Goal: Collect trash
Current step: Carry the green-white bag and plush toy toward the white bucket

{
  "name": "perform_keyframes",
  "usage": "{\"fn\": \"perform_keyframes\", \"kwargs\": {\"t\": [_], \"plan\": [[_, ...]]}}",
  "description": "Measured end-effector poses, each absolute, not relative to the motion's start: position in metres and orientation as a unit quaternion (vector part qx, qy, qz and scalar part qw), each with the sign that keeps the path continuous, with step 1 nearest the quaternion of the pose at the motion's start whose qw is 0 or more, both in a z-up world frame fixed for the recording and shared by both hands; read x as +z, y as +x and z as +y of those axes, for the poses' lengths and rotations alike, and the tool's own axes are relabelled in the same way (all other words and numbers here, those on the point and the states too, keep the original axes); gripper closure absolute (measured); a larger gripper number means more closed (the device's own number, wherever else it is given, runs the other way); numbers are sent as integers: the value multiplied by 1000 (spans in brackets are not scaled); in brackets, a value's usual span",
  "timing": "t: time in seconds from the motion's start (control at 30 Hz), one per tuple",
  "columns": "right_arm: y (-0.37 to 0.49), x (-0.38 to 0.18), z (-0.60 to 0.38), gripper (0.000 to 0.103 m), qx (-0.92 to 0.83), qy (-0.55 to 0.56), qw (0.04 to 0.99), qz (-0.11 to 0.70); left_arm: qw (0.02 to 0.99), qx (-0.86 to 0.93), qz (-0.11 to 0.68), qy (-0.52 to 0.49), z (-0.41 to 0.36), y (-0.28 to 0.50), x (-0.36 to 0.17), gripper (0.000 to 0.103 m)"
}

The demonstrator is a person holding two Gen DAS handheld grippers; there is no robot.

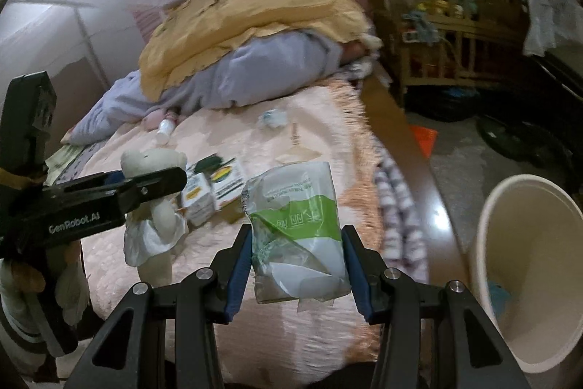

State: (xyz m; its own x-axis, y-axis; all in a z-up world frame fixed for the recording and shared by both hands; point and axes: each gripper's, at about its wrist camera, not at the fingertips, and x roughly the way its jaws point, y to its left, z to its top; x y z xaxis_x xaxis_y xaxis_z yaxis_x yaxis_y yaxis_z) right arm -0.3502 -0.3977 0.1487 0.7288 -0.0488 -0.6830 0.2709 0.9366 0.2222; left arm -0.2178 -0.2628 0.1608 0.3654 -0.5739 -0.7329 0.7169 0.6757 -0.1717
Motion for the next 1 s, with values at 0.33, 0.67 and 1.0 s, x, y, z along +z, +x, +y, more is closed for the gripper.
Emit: {"fn": "perform_keyframes", "kwargs": {"t": [0.33,0.67,1.0], "plan": [[-392,150,-452,57,-155,188,908,342,793,-439,406,110,-325,-246,157,51],[-422,142,-489,57,-202,214,894,339,767,-474,415,123,-374,-266,152,51],[-449,131,-527,57,-252,241,874,337,731,-512,439,101,-418,-273,144,51]]}}
